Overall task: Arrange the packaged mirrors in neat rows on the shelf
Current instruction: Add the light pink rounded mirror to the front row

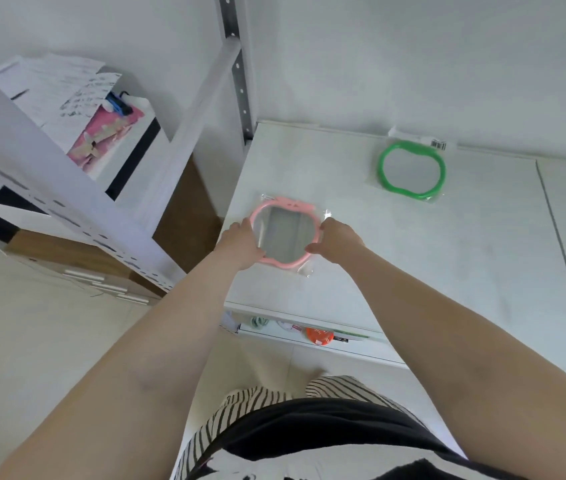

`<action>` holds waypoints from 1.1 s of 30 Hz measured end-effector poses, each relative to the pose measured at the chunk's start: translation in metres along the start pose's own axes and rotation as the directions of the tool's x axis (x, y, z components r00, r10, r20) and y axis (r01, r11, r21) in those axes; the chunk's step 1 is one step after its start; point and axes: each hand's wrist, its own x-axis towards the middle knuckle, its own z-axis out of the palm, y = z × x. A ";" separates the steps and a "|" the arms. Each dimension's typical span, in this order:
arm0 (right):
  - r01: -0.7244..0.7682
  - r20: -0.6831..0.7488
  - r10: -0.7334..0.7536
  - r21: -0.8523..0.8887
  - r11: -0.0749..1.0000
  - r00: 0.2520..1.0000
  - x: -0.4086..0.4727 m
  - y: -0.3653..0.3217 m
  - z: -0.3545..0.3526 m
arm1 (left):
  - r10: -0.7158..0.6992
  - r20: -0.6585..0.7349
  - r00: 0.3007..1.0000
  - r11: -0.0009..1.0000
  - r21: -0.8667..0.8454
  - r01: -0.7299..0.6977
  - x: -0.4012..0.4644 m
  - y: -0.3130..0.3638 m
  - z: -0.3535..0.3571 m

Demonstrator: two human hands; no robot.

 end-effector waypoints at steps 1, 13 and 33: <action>-0.033 -0.009 0.034 0.039 0.999 0.999 0.000 -0.004 0.004 | 0.011 -0.012 1.000 1.000 0.002 -0.011 0.001 -0.001 0.000; -0.285 0.032 0.344 0.633 0.719 0.938 -0.044 -0.029 0.058 | -0.173 0.090 0.981 0.590 -0.788 0.176 -0.017 -0.009 0.005; 0.008 -0.082 0.732 0.995 0.104 0.676 -0.258 0.155 0.056 | 0.279 0.269 0.922 0.644 -0.765 0.028 -0.178 0.150 0.096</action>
